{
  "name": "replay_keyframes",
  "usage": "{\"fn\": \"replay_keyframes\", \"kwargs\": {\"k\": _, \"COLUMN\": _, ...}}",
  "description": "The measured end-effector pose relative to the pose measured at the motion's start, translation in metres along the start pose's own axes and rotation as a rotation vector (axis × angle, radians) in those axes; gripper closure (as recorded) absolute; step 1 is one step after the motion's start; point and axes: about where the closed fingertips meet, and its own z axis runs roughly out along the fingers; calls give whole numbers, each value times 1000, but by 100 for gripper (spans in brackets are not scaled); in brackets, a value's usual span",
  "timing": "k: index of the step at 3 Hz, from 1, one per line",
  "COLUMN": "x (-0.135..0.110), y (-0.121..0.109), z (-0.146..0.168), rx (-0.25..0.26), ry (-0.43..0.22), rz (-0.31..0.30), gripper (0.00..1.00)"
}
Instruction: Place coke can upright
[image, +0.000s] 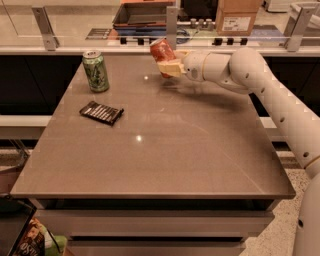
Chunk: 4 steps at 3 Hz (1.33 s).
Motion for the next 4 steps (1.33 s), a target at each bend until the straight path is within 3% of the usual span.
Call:
{"fn": "replay_keyframes", "kwargs": {"k": 2, "x": 28, "y": 1, "z": 6, "rx": -23, "ry": -25, "rz": 68, "gripper": 100}}
{"fn": "replay_keyframes", "kwargs": {"k": 4, "x": 22, "y": 1, "z": 5, "rx": -23, "ry": -25, "rz": 68, "gripper": 100}}
